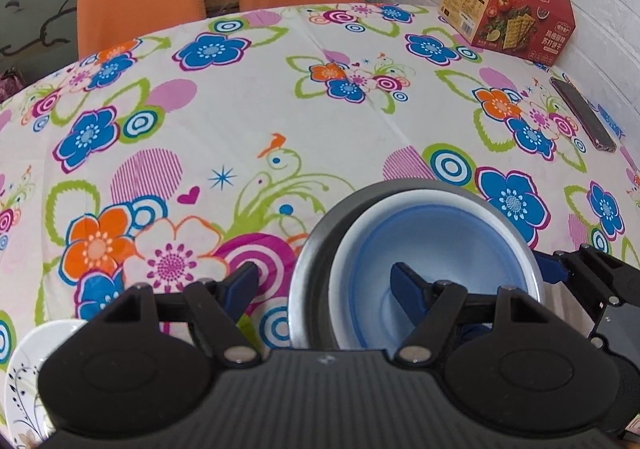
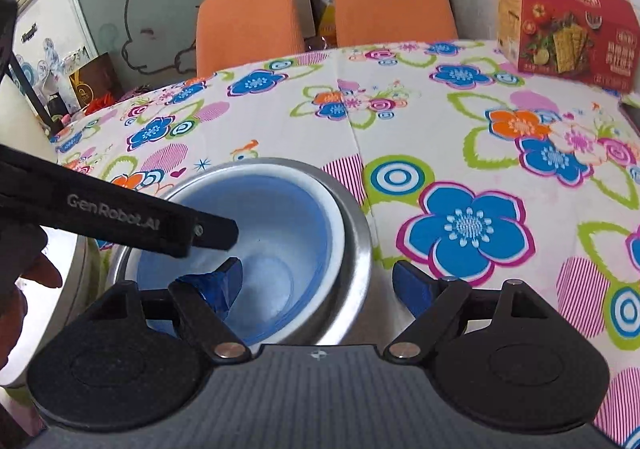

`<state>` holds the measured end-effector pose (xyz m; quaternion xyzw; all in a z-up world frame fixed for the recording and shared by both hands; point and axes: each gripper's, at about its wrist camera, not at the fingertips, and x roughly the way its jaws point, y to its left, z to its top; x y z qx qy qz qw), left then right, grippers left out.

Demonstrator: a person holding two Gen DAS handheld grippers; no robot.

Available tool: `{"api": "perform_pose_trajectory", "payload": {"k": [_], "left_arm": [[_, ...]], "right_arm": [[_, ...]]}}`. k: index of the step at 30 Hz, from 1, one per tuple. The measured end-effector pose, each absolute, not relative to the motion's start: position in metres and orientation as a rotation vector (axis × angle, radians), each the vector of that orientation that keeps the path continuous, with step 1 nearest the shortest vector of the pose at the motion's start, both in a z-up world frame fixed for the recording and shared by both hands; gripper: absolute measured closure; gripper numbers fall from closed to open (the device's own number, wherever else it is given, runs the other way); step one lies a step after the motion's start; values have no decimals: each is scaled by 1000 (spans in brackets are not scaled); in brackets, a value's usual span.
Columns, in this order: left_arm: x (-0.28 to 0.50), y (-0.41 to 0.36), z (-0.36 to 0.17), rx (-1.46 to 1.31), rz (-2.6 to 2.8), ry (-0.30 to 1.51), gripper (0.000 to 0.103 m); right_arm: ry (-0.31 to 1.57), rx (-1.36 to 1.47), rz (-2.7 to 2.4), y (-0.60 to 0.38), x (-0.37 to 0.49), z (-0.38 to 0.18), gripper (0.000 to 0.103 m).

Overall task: Organize plates and bowls
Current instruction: 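Grip the rim of the nested bowl stack with the left gripper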

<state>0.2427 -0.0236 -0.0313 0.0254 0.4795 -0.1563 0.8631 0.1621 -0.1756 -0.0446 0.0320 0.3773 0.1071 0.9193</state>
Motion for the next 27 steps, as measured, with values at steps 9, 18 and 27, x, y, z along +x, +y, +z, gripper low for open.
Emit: {"api": "perform_pose_trajectory", "payload": {"k": [9,18,27], "left_arm": [[244,-18,-38,41,-351,1027,30],[237,-18,-36,48,-392,1000,55],[237,-18,-34,-22,-364,1026,66]], "right_arm": [[706,1,272,-180,153,-51,32],[745,19,309,-172,161,-46,36],[713,16,349,-170,151,-44,56]]}}
